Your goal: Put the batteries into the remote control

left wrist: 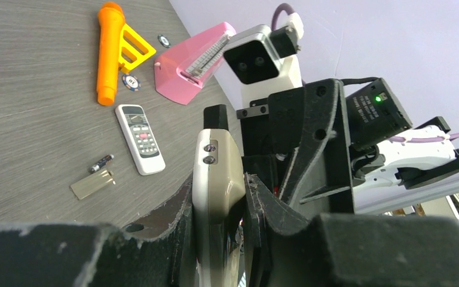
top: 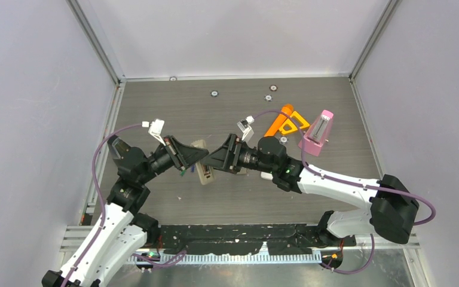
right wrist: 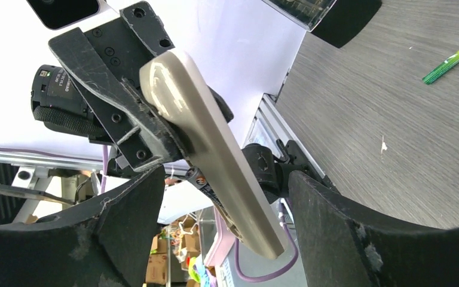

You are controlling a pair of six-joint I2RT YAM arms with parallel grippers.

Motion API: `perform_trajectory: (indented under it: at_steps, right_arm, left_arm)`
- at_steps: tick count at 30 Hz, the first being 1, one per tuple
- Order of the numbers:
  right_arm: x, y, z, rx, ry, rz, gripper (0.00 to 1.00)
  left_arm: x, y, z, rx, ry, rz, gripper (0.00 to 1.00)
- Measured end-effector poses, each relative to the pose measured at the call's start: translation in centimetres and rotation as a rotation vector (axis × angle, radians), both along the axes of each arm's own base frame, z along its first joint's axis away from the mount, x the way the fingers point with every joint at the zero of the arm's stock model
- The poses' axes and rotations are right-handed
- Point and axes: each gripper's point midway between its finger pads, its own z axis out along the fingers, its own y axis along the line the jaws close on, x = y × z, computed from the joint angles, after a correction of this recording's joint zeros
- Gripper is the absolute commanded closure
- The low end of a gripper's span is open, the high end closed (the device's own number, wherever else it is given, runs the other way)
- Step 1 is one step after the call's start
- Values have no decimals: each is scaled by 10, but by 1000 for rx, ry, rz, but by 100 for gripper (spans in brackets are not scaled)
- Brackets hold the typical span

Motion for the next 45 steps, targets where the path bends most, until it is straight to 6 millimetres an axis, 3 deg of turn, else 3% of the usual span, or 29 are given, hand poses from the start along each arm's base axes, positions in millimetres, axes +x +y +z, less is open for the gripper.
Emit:
perform_trajectory:
  at_steps: [15, 29, 45]
  right_arm:
    - [-4, 0, -4, 120, 101, 32, 29]
    - [-8, 2, 6, 181, 87, 70, 54]
    - [-9, 2, 1, 162, 41, 88, 71]
  left_arm:
    - [-6, -6, 5, 0, -41, -61, 100]
    - [-7, -6, 12, -18, -67, -67, 100]
    - [-1, -4, 5, -25, 15, -26, 100]
